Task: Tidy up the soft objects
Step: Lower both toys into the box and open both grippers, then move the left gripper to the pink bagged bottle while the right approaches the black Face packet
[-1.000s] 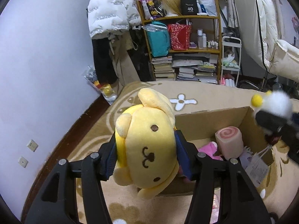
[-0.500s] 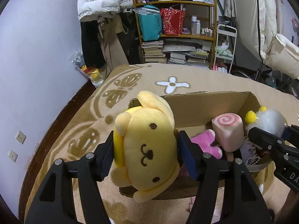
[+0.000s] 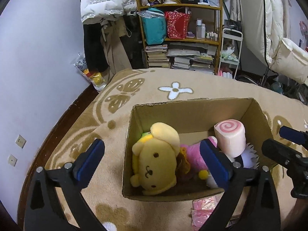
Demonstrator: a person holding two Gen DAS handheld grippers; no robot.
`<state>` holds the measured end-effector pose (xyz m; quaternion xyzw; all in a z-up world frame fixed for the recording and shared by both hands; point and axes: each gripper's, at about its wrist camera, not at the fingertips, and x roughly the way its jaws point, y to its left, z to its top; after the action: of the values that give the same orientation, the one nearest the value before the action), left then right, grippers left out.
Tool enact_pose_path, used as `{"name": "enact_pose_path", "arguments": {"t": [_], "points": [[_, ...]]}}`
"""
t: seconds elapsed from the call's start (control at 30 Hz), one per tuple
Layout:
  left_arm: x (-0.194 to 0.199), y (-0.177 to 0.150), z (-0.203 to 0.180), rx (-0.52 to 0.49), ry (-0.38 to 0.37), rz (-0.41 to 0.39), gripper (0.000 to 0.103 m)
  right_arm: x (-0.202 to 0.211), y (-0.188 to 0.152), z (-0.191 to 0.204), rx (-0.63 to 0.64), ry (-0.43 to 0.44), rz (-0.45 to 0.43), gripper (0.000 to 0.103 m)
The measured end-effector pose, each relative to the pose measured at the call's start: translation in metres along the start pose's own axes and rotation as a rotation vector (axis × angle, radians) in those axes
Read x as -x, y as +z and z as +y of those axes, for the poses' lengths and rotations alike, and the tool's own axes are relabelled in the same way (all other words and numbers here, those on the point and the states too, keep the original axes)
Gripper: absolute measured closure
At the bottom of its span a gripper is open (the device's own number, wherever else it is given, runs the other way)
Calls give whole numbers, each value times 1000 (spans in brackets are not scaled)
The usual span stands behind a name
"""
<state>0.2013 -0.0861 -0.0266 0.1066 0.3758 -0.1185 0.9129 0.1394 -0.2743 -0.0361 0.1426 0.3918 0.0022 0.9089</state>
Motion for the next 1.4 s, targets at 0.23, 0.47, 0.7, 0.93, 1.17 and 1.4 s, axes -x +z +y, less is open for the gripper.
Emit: {"name": "enact_pose_path", "arguments": {"t": [0.23,0.47,0.7,0.93,1.17,1.4], "points": [[11,-3,1,-17,50,18,4,18,-3,0,-8,0,-18,0],[39,-12,3,-48,90,22,3,39,-14,1,-15,2,-29,0],[75,-31,11,13,119,-7,3,56,-39,1,-5,-6,-29,0],[99,-46,13,34,120,-5,3,66,-65,4,19,-22,-12,0],[107,-62,13,22,123,36,3,77,-82,8,8,-56,-20,0],[114,-78,15,41,102,72,3,79,-94,5,-9,-67,-41,0]]}}
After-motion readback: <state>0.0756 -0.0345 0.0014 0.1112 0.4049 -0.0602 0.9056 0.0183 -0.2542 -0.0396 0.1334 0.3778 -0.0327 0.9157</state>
